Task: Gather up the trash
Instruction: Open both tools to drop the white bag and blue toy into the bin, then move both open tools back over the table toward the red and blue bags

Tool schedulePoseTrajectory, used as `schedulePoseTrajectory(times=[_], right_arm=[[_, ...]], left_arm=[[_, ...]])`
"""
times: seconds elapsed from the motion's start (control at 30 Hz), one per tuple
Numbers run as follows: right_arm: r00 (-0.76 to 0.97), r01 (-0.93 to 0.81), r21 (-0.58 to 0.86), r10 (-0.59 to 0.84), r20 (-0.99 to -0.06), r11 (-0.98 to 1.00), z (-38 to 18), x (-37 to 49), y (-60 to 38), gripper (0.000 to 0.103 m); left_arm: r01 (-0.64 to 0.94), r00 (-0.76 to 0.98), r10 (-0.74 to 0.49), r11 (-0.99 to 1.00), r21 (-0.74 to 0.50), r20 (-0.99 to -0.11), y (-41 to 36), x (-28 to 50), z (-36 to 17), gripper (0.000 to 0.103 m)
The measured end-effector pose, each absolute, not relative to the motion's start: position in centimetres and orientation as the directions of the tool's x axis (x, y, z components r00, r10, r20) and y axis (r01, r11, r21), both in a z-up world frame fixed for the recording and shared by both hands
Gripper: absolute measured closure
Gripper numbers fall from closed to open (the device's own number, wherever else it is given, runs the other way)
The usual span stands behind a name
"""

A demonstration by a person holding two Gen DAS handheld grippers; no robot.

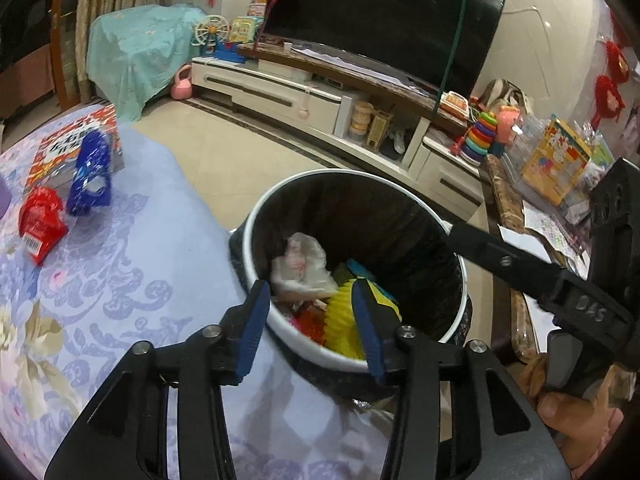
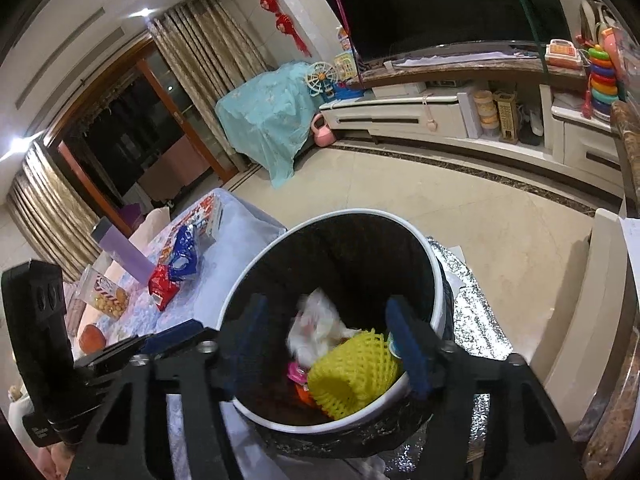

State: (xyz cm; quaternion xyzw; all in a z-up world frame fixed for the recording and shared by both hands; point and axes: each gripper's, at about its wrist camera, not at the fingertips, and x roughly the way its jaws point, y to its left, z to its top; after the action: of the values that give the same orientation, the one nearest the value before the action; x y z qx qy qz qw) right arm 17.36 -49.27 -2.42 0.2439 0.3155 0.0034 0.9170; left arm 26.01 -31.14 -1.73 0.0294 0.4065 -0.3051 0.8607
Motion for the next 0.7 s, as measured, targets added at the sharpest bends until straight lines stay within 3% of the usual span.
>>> schedulePoseTrajectory(times=[0.13,0.33,0.7], right_arm=[[0.816,0.147,0.453,0.151,-0.558,0.880,-1.7,16.8,-48.9,0.015],[0.821,0.131,0.460,0.164,-0.547,0.878,-1.1,16.2,-47.6,0.004],[0.802,0.054,0.475,0.246,-0.545,0.878,-0.9,16.7,-42.0,0.003]], left_arm=[[0.521,0.500,-0.497,0.827,-0.212,-0.709,-29.2,25.7,-1.8,0.053],[0.437,0.536,-0.464,0.867,-0.238,-0.705,-24.7,25.3,-2.5,0.043],[0.279,0.574,-0.392,0.919,-0.279,-0.719,-15.7,24.9,-4.2,0.041]])
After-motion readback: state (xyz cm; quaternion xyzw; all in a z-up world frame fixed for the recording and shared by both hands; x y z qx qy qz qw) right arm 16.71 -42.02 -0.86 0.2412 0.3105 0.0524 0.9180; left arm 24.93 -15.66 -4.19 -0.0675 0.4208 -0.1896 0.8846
